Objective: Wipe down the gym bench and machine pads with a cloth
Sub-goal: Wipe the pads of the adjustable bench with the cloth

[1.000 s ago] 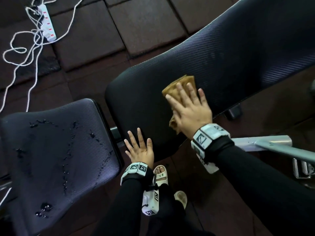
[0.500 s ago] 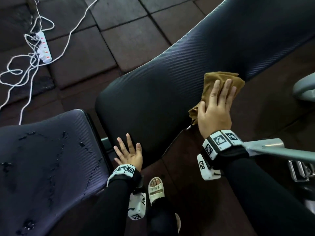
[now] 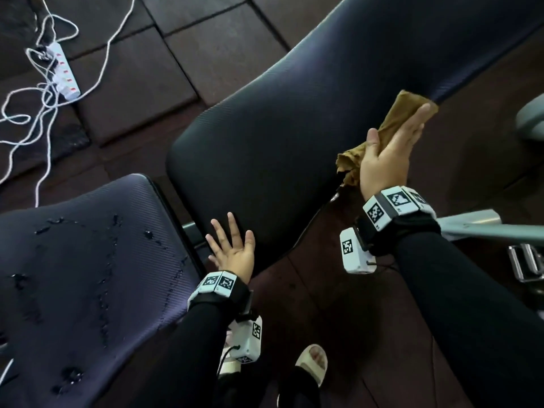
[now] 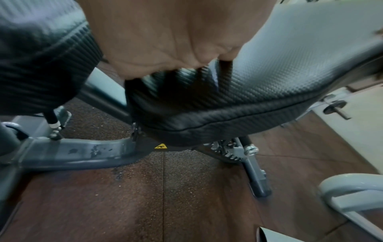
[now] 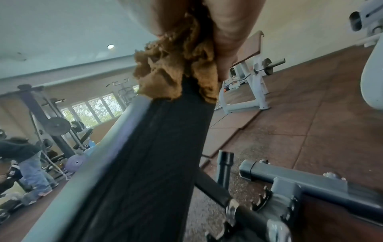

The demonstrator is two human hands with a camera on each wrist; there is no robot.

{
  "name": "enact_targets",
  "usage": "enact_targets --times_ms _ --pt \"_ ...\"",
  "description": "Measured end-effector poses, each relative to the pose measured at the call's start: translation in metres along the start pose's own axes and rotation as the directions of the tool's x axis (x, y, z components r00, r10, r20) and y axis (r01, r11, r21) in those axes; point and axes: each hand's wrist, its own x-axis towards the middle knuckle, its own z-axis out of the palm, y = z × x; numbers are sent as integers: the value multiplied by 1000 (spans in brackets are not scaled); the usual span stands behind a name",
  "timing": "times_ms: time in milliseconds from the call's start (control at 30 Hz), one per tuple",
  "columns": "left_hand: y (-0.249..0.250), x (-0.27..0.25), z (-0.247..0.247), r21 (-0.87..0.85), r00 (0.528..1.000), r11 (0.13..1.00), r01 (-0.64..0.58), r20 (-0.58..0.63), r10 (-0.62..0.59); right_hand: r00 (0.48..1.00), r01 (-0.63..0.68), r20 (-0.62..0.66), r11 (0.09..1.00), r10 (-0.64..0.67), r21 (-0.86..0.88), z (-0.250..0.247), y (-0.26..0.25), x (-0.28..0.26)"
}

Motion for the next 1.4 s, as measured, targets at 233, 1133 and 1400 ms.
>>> enact_targets --times_ms 233,1133,1400 --pt "-41 -16 -27 -89 949 946 -312 25 315 966 -149 229 982 120 113 49 15 -140" --pt "-48 -21 -38 -144 928 923 -357 59 368 890 -346 367 925 269 160 100 33 -267" --pt "-65 -49 -64 96 923 918 -386 53 382 812 -327 502 944 297 -28 56 11 -270"
